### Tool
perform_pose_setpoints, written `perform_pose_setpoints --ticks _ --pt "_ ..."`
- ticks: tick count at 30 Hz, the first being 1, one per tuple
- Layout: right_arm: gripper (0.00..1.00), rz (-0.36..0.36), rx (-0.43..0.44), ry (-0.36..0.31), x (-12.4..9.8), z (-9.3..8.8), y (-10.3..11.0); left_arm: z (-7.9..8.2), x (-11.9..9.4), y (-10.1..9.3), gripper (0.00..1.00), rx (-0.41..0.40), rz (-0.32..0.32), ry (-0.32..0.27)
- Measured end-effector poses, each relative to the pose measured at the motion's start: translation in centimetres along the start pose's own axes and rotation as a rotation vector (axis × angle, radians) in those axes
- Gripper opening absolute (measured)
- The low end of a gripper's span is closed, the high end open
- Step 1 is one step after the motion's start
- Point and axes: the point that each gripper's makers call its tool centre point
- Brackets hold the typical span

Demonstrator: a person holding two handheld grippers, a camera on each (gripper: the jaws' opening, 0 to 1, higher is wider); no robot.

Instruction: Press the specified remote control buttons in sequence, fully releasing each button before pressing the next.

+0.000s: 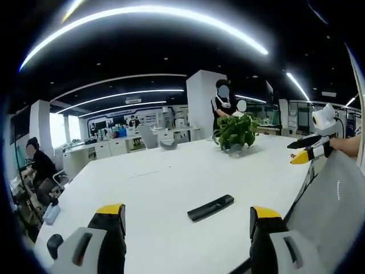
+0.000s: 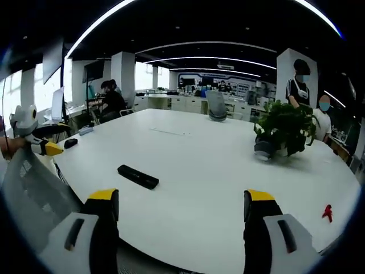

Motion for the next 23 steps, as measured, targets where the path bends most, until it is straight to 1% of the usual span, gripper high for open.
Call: perform_pose_setpoints --ticks 3,5,8,9,11,14,19,22,23 --pt "0.94 0.010 -0.007 -0.001 0.0 0.0 0.1 0.0 -0.1 0.2 0.93 -0.006 0.007 -0.002" --pt "0.94 0.014 -0.003 -0.007 0.0 0.1 0.1 0.0 -0.1 0.4 0.91 -0.009 0.009 -0.006" --pt "0.93 0.021 0.014 -0.023 -0.1 0.4 0.1 0.2 0.0 -0.3 0.91 0.014 -0.028 -0.009" --pt "0.93 0.026 0.013 -0.023 -0.1 0.3 0.2 0.2 0.0 -0.4 0.91 0.023 -0.031 -0.006" --pt "0.93 0.050 -0.004 -0.003 0.0 -0.1 0.7 0.0 0.2 -0.9 0.91 0.018 -0.052 0.007" --pt "0.92 0.071 -0.037 0.015 0.1 -0.4 1.2 -0.2 0.1 -0.5 0.91 0.027 -0.029 0.027" --pt "0.92 0.084 -0.026 0.018 0.1 -0.6 1.2 -0.1 -0.1 0.1 0.91 0.006 0.007 0.016" --pt "0.89 0.080 -0.033 0.004 0.0 -0.4 1.1 -0.1 -0.1 0.2 0.91 0.002 0.011 0.018" --pt "0.90 0.082 -0.033 0.003 0.0 -0.4 1.2 -0.2 -0.1 0.2 0.91 0.001 0.012 0.019"
Point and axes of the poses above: the point that each gripper's makers call its tool centre point, and the gripper's own axes: x roughly forward along the fingers, y roughly to its left, z roughly out of its top, and after that the axes turned 6 degrees about -z, right-handed
